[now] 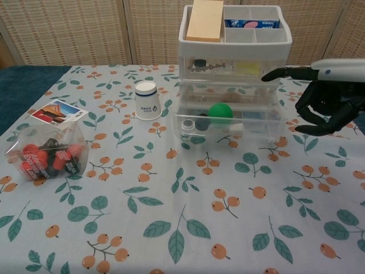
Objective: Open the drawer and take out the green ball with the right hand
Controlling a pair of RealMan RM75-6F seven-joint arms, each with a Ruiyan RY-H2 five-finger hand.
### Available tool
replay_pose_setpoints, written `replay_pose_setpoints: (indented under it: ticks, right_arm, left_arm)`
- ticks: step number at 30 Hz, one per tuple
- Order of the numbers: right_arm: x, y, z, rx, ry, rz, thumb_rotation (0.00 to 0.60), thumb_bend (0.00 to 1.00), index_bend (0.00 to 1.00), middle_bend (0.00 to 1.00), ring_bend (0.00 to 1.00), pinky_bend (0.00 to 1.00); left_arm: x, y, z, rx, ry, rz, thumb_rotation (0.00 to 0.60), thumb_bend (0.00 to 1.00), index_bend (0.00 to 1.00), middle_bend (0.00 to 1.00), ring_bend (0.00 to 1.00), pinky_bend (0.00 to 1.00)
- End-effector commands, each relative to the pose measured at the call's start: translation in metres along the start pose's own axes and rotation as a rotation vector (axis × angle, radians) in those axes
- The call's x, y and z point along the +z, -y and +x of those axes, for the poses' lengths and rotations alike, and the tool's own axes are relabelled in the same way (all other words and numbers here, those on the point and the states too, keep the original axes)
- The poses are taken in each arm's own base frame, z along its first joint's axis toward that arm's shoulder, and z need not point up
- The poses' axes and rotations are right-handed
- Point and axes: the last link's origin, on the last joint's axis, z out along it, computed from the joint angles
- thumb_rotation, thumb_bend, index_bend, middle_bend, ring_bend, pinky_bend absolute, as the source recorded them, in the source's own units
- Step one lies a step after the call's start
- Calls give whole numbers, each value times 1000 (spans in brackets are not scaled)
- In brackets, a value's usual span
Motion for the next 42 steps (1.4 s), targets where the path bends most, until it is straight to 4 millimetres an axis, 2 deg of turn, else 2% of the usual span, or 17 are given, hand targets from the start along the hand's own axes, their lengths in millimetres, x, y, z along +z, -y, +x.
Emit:
replay_pose_setpoints:
  ticks: [1,5,8,17,24,28,42]
  right_arm:
    - [8,20,28,-130,-47,68,600,367,53,784,892,1000]
    - [25,34,46,-293,-53,110,600,373,174,816,905,1000]
    - [41,40,52,-402,-46,123,600,377,201,824,909,1000]
    - [80,46,41,-735,-47,157,600,370,207,833,920,1000]
    - [97,49,26,-854,-34,186,600,297,207,836,933,1000]
    - [101,51,19,-861,-24,192,600,271,207,836,934,1000]
    - [119,50,6,-944,-6,208,600,270,207,836,934,1000]
  left_arm:
    - [0,0,1,1,-2,0,600,114,12,0,11,46]
    - [-3,2,2,-4,-8,9,600,114,12,0,11,46]
    - [-4,3,2,-4,-9,14,600,114,12,0,11,46]
    - [-9,7,5,-5,-6,32,600,114,12,0,11,46]
    - [-10,7,4,-23,8,29,600,114,12,0,11,46]
    - [-10,8,4,-26,9,31,600,114,12,0,11,46]
    - [-10,10,2,-30,14,38,600,114,12,0,11,46]
